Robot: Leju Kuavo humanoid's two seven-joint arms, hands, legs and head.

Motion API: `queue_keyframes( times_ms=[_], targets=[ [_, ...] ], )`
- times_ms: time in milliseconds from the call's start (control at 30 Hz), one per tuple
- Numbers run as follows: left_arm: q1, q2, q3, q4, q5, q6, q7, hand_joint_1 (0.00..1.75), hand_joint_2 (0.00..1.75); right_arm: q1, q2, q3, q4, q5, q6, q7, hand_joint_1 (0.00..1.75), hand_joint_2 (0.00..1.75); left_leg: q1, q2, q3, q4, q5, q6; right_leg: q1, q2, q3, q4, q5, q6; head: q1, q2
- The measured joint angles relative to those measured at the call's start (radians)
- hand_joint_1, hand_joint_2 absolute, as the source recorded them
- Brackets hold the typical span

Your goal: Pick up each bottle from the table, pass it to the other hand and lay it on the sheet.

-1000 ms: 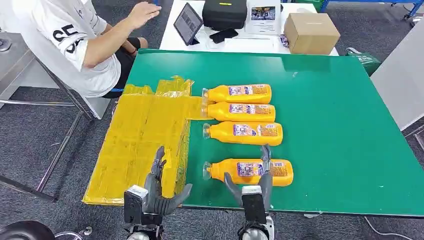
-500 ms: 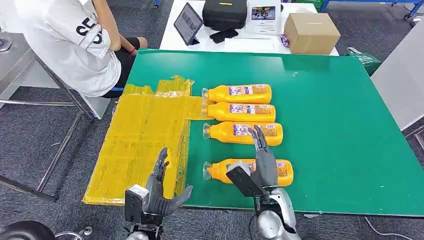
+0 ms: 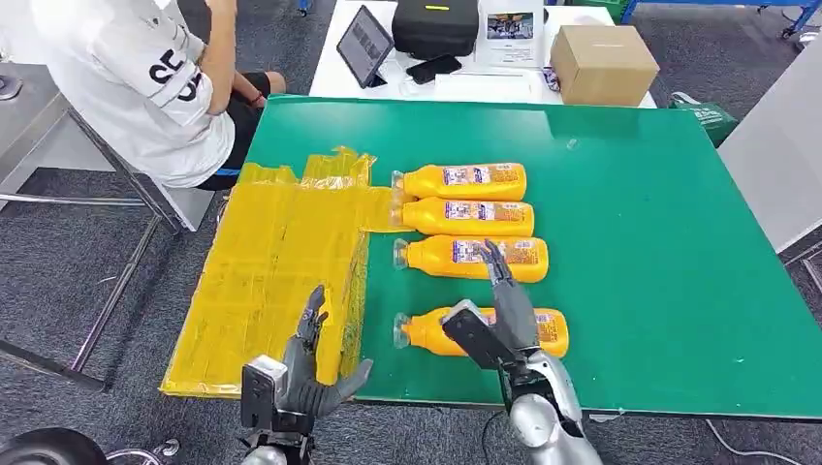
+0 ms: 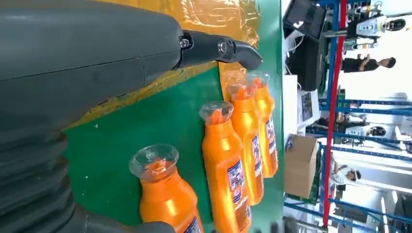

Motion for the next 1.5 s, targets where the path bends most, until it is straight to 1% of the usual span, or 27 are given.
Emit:
queue_keyframes(
  times_ms=[67,133,367,467,833,900,1000,1167,1500],
  targets=[
    [-0.011,0.000,0.003,0.014,-0.028,0.007,-0.005,0.00,1.75,-0.020,-0.026,0.009,0.030,-0.031,0.077,0.000,0.00,1.75,0.000,-0.001,0.000,0.000,0.000,0.000,0.000,0.000,0.000,0.000,0.000,0.000,0.000,0.000],
    [-0.022,0.000,0.006,0.029,-0.047,0.015,-0.006,0.00,1.75,-0.035,-0.052,0.022,0.059,-0.042,0.119,-0.001,0.00,1.75,0.000,-0.001,0.000,0.000,0.000,0.000,0.000,0.000,0.000,0.000,0.000,0.000,0.000,0.000],
    [-0.061,-0.003,0.021,0.085,-0.038,-0.032,-0.010,0.00,1.75,-0.105,-0.149,0.085,0.131,-0.070,0.224,-0.001,0.00,1.75,0.000,0.000,0.000,0.000,0.000,0.000,0.000,0.000,0.000,0.000,0.000,0.000,0.000,0.000],
    [-0.069,-0.005,0.027,0.101,-0.036,-0.039,-0.010,0.00,1.75,-0.130,-0.182,0.101,0.149,-0.069,0.231,0.002,0.00,1.75,0.000,-0.001,0.000,0.000,0.000,0.000,0.000,0.000,0.000,0.000,0.000,0.000,0.000,0.000],
    [-0.087,-0.006,0.036,0.138,-0.036,-0.050,-0.011,0.00,1.75,-0.179,-0.244,0.149,0.171,-0.057,0.249,0.030,0.00,1.75,0.000,0.000,0.000,0.000,0.000,0.000,0.000,0.000,0.000,0.000,0.000,0.000,0.000,0.000],
    [-0.092,-0.006,0.040,0.144,-0.032,-0.059,-0.012,0.00,1.75,-0.205,-0.249,0.168,0.179,-0.043,0.258,0.039,0.00,1.75,0.000,0.000,0.000,0.000,0.000,0.000,0.000,0.000,0.000,0.000,0.000,0.000,0.000,0.000],
    [-0.105,-0.006,0.053,0.156,-0.026,-0.067,-0.015,0.00,1.75,-0.273,-0.264,0.213,0.208,-0.033,0.298,0.048,0.00,1.75,0.000,0.000,0.000,0.000,0.001,0.000,0.000,0.000,0.000,0.000,0.001,0.000,0.000,0.000],
    [-0.111,-0.013,0.061,0.177,-0.026,-0.081,-0.016,0.00,1.75,-0.356,-0.269,0.270,0.242,-0.041,0.309,0.050,0.00,1.75,0.000,0.000,0.000,0.000,0.001,0.000,0.000,0.000,0.000,0.000,0.001,0.000,0.000,0.000],
    [-0.122,-0.018,0.070,0.209,-0.027,-0.090,-0.017,0.00,1.75,-0.418,-0.275,0.344,0.268,-0.060,0.310,0.047,0.00,1.75,0.000,-0.001,0.000,0.001,0.001,0.000,0.000,0.000,0.000,0.000,0.001,0.001,0.000,0.000]
  ],
)
